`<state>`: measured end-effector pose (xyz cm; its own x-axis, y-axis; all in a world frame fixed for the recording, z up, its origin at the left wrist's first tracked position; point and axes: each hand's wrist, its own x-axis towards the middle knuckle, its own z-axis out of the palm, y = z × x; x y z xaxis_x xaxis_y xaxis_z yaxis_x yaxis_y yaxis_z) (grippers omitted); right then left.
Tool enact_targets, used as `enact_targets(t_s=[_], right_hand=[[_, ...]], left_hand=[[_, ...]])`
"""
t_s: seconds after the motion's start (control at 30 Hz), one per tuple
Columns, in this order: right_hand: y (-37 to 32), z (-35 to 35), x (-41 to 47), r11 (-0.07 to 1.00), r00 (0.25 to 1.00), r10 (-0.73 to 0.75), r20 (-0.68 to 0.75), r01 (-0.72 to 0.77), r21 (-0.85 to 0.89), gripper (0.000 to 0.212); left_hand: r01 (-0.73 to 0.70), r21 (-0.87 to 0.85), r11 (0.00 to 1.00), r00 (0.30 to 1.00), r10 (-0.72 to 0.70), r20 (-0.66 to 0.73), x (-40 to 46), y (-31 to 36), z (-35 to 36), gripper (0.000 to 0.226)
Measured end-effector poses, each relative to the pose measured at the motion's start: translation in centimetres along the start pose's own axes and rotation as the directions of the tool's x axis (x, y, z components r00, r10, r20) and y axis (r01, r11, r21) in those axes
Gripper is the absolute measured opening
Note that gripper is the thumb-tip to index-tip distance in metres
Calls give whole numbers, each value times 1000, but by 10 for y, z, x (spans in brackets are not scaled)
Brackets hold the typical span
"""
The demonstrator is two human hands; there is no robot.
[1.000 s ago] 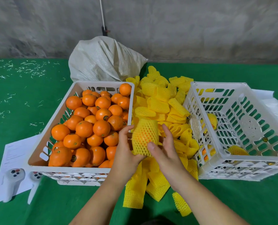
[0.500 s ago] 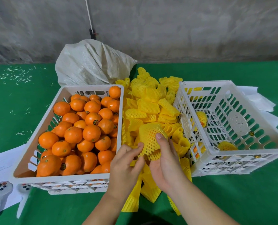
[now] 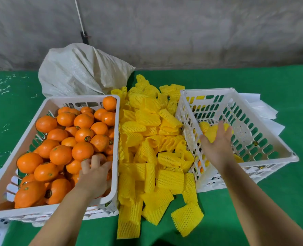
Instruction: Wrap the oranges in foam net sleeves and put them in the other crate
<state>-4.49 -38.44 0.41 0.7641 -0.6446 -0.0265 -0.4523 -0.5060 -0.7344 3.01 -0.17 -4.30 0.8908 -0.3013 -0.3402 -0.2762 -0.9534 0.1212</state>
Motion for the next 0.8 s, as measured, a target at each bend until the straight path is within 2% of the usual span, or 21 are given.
enact_targets(t_s=[0.07, 0.13, 0.17, 0.23, 0.3, 0.37, 0.43, 0.5, 0.57, 0.63, 0.7, 0.73, 0.8], right_hand=[[-1, 6, -3, 964, 988, -148, 46, 154, -218, 82], [-3, 13, -7, 823, 948, -308, 76, 306, -478, 80], [-3, 16, -8, 746, 923, -375, 84, 354, -564, 78], [0, 25, -12, 653, 877, -473, 87, 415, -633, 67], [6, 38, -18, 622, 831, -549, 92, 479, -620, 44], [14, 59, -23, 585, 794, -567, 219, 575, -572, 24], [27, 82, -24, 634, 802, -372, 467, 587, -504, 19], [42, 102, -20, 667, 759, -79, 647, 522, -531, 40], [47, 117, -16, 704, 709, 126, 694, 429, -566, 62], [41, 125, -19, 726, 751, 113, 651, 384, -570, 63], [29, 126, -24, 771, 850, -54, 523, 369, -519, 51], [22, 124, -27, 816, 880, -147, 452, 366, -448, 44], [3, 115, -34, 936, 905, -258, 337, 321, -147, 34]], left_hand=[[5, 55, 998, 1000, -4, -6, -2, 4, -1, 51], [5, 156, 988, 999, -13, 50, -4, 6, -5, 40], [13, 167, 986, 992, -33, 122, -4, 6, -8, 38], [6, 100, 995, 948, -37, 316, -8, 6, -19, 36], [-7, 1, 1000, 887, 6, 462, -11, 1, -28, 23], [16, -39, 999, 872, 5, 489, -15, -5, -34, 18], [2, -49, 999, 911, 19, 412, -18, -12, -35, 17], [40, -187, 982, 951, 20, 307, -20, -16, -31, 29], [98, -417, 904, 992, -54, 115, -26, -14, -28, 44], [58, -631, 774, 975, -179, -131, -32, -9, -24, 47], [-79, -789, 610, 912, -275, -304, -37, 0, -21, 44], [-150, -842, 518, 889, -303, -345, -39, 8, -20, 43], [-257, -921, 292, 886, -308, -345, -41, 27, -20, 39]])
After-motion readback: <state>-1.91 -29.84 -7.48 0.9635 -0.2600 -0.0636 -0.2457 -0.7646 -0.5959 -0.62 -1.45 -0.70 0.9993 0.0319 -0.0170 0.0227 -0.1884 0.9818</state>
